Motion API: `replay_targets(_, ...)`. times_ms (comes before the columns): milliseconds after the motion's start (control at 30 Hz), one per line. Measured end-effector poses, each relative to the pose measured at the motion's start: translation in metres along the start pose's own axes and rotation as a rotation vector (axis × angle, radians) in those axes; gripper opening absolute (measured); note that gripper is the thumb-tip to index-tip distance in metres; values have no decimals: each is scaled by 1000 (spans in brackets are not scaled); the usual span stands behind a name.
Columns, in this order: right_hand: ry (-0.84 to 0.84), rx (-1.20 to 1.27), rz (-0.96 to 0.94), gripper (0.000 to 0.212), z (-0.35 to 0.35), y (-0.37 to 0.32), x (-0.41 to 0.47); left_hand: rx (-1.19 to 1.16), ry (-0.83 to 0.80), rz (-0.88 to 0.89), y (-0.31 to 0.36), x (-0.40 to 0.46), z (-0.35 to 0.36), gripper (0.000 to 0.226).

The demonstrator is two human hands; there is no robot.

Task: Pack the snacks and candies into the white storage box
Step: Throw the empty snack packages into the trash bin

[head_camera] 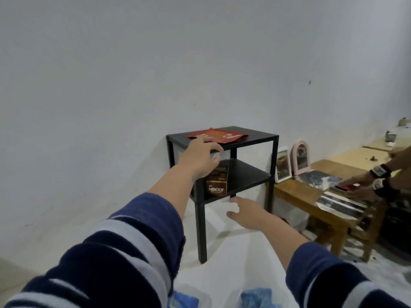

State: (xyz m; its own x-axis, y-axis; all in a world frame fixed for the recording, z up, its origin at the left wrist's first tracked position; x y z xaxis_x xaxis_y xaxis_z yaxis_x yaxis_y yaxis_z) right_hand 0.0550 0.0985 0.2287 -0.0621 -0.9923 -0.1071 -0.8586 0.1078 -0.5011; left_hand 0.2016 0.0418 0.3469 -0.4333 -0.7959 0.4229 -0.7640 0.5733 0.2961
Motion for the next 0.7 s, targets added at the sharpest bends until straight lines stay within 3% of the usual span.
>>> replay_targets(167,143,-127,-195,55,-9,-5,72,91,-33,5,6,62,28,39)
replay_targets(367,141,-305,-452,53,1,-12,138,237,-125,-52,19,124,51,42)
replay_targets(567,149,-477,-529,52,18,-8,164,302,-158,-100,14,130,68,43)
replay_targets(700,160,-423,-573,51,10,4,158,427,-124,-79,20,124,65,43)
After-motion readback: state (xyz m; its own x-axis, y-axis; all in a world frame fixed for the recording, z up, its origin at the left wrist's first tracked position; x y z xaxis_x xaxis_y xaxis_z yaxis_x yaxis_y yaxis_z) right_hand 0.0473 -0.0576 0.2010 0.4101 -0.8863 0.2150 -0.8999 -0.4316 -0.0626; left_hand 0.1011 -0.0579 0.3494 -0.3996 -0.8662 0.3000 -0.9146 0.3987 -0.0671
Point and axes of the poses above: each hand's wrist, its own x-axis towards the middle knuckle, its own z-axis out of the palm, y = z × x, the point moved 2 cm from there along x, towards the middle knuckle, and after that the axes turned 4 degrees about -y, right-handed, at the moved point
